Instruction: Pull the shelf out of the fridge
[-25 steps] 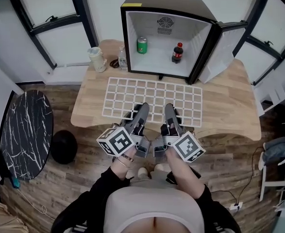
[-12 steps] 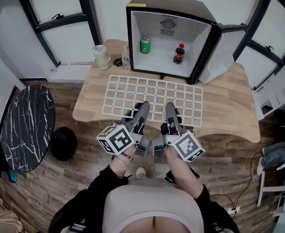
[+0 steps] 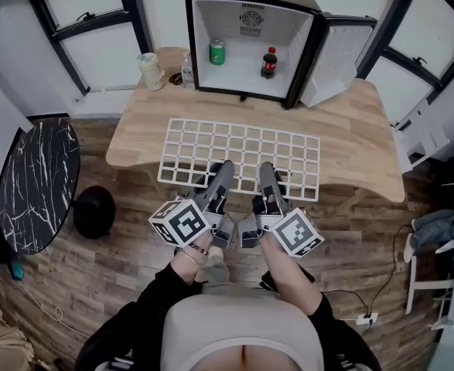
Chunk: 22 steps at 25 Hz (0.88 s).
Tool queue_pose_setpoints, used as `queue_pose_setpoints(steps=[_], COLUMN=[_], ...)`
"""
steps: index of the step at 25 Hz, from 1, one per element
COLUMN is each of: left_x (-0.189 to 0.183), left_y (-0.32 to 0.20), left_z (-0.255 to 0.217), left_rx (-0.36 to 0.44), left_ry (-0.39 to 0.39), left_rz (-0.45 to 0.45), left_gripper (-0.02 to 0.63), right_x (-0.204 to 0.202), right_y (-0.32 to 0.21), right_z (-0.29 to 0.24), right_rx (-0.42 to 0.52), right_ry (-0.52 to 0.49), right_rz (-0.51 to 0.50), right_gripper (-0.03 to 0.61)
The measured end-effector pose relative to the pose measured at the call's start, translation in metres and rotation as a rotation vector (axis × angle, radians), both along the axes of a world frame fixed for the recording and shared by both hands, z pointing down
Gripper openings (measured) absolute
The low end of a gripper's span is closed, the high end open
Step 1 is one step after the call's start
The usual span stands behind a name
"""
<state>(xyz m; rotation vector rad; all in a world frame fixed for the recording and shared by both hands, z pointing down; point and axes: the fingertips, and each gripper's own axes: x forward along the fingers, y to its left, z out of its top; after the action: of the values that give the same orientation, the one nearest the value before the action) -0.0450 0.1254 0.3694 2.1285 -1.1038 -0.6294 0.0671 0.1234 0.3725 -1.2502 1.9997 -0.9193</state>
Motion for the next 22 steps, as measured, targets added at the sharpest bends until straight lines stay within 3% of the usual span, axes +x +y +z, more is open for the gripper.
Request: queue_pose_setpoints(steps=[12,22], left_x=[0.027,0.025], left_y=[0.11,0.134], left_z=[0.003,-0.008], left_rx=[-0.005,0.004], left_ry=[0.008,-0.011], left_rz=[-0.03,-0.018], left_gripper=[0.107,0.109], right_x=[0.026,0.025], right_y=[0.106,0.13], right_z=[0.002,-0.006], right_rx=[-0.009,-0.018], right_ry=[-0.002,-0.014], right_rz=[-0.034,-0.039], right_gripper=[0.107,0.107])
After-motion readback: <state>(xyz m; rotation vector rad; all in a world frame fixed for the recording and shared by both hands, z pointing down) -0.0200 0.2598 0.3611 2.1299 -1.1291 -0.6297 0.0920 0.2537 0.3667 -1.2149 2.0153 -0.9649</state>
